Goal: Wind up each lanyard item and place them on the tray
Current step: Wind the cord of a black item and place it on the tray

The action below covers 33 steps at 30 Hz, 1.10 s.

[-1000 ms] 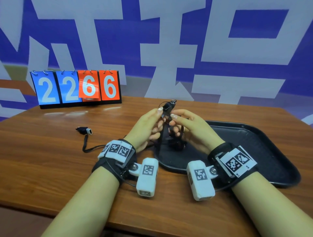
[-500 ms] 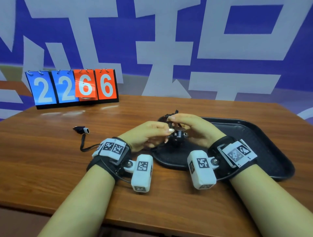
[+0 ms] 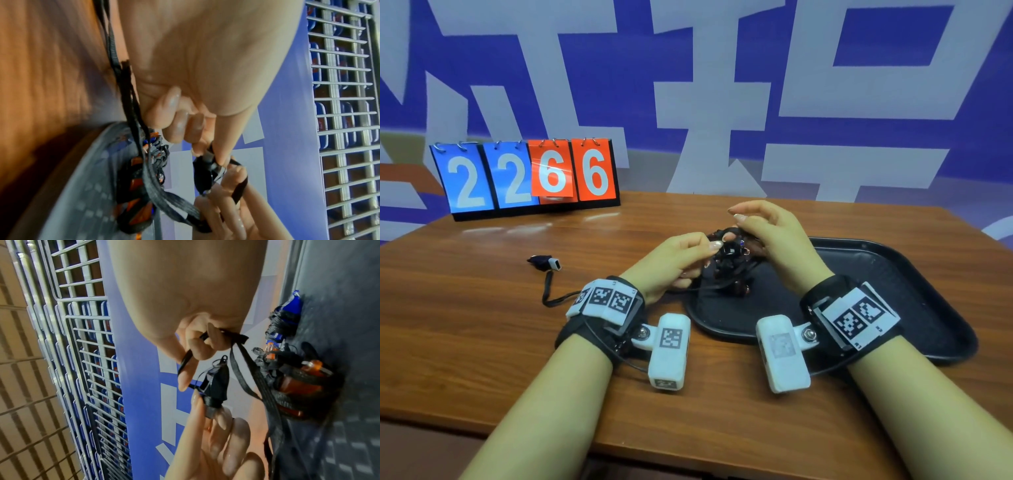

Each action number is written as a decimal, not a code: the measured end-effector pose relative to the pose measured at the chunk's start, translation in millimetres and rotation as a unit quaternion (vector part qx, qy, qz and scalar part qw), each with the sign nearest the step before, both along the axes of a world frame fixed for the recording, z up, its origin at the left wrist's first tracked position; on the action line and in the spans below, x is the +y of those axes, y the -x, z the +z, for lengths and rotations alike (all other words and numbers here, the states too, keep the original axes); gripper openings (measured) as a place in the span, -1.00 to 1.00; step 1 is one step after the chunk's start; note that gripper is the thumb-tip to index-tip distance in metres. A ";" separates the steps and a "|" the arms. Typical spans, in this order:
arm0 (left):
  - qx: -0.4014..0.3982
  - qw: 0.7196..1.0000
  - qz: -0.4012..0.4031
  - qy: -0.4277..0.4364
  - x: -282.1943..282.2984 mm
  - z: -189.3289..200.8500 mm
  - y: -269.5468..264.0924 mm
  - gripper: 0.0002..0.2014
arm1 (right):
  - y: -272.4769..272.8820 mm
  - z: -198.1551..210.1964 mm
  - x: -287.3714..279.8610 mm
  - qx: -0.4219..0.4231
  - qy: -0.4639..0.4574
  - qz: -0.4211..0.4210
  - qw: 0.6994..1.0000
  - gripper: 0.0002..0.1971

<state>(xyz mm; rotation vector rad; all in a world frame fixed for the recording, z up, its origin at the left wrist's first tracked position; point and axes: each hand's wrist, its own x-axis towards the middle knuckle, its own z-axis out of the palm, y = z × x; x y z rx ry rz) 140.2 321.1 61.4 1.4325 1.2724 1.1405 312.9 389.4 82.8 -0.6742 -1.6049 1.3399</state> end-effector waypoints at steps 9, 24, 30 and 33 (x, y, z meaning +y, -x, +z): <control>0.117 0.987 0.066 -0.087 2.7 -3.0 3.5 -0.72 | -5.8 1.8 -1.9 -0.104 0.087 0.087 0.987 -0.74; 0.107 0.988 0.074 -0.082 0.1 2.5 -0.1 -0.71 | 1.5 2.0 -9.6 -0.181 -0.030 -0.006 0.983 -0.86; 0.063 0.992 0.087 -0.070 3.5 2.4 1.0 -0.74 | -1.1 5.0 -12.2 -0.200 -0.003 0.034 0.979 -0.88; 0.038 0.993 0.097 -0.058 2.0 2.5 1.9 -0.80 | -2.3 3.5 -10.5 -0.183 0.007 0.039 0.982 -0.92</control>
